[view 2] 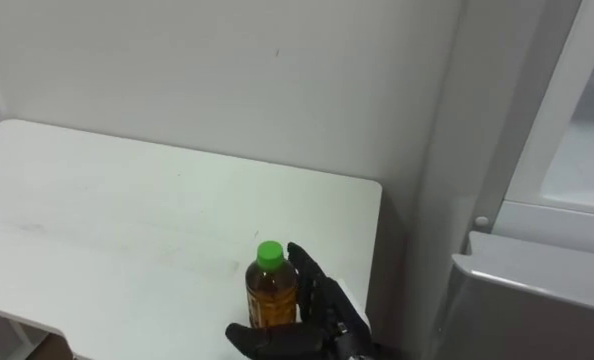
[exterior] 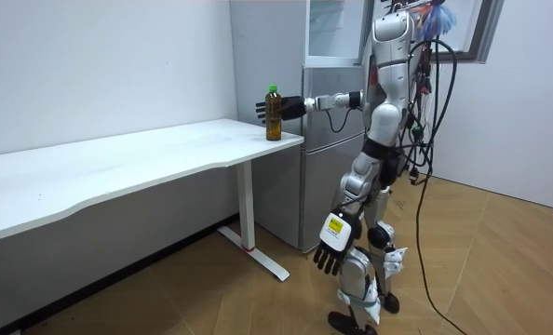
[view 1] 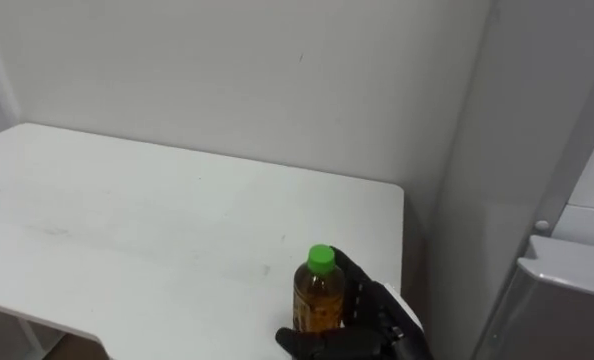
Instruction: Put the bottle in the upper fridge
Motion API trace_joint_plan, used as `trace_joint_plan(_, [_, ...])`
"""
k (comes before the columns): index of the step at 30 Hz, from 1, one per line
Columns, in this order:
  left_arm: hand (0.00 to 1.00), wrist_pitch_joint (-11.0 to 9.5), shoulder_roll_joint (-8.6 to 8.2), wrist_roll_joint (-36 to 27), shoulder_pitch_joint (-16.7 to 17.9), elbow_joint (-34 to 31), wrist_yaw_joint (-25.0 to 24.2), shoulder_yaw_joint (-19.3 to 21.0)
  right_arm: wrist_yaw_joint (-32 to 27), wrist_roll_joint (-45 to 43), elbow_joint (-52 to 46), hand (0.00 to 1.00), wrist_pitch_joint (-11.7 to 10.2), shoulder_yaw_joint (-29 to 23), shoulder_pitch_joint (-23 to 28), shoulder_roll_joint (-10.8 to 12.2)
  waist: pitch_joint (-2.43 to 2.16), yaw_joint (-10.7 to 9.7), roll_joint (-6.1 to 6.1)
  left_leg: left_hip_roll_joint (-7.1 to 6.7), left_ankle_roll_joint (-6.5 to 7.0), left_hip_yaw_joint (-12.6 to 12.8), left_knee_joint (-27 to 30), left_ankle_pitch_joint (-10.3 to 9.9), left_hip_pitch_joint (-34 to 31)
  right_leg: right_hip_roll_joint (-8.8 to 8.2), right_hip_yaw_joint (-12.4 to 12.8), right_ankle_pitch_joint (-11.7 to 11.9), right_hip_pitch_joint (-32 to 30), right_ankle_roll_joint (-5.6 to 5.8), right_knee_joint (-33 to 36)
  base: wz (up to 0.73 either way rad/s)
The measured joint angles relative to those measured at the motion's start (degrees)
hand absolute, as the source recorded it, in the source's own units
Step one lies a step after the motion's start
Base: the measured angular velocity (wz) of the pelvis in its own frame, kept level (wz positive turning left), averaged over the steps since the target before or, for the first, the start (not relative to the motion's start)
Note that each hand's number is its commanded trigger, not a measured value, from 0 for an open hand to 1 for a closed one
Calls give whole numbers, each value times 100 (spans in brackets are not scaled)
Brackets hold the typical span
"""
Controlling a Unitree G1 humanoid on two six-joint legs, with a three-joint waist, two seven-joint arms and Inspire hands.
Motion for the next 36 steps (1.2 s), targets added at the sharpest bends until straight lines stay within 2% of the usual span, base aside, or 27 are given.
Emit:
trace_joint_plan(11, [0, 15, 0, 1, 5, -1, 0, -1, -196, 115, 115, 0, 0, 9, -119, 7, -6, 133, -7, -6, 0, -18, 6, 1, -9, 4, -3, 0, 1, 0, -1, 0])
trace_joint_plan(18, [0, 99, -2, 5, 8, -7, 8, -5, -248, 108, 407, 0, 2, 18, -277, 11, -20, 134, -32, -6, 0, -37, 51, 1, -38, 5, -13, 0, -1, 0, -1, 1])
trace_joint_plan(19, [0, 115, -1, 4, 9, -12, 8, -1, -243, 108, 444, 6, 2, 18, -284, 12, -25, 134, -40, -6, 0, -43, 61, 1, -38, 5, -13, 0, 3, 0, 0, 0])
trace_joint_plan(20, [0, 121, 0, 4, 9, -12, 8, -1, -243, 108, 481, 40, 2, 18, -291, 13, -28, 134, -45, -7, 0, -47, 69, 1, -38, 5, -13, 0, 8, 0, 0, 0])
trace_joint_plan(21, [0, 130, 0, 4, 10, -12, 7, -1, -245, 108, 568, 100, 4, 17, -309, 13, -36, 135, -58, -6, 0, -59, 85, 1, -38, 4, -13, 0, 20, 0, 0, 4])
trace_joint_plan(27, [0, 157, 3, 3, 21, -12, 3, -2, -243, 109, 624, 100, 10, 19, -309, 12, -44, 128, -117, -2, 0, -109, 137, 1, -26, 3, -24, 0, 85, 0, -2, 3])
trace_joint_plan(36, [0, 223, 6, 3, 25, -78, -1, -50, -237, 122, 630, 100, 88, 42, -309, 25, -35, 121, -107, -8, -7, -162, 174, 4, -92, 6, -118, 0, 87, 0, -2, 2])
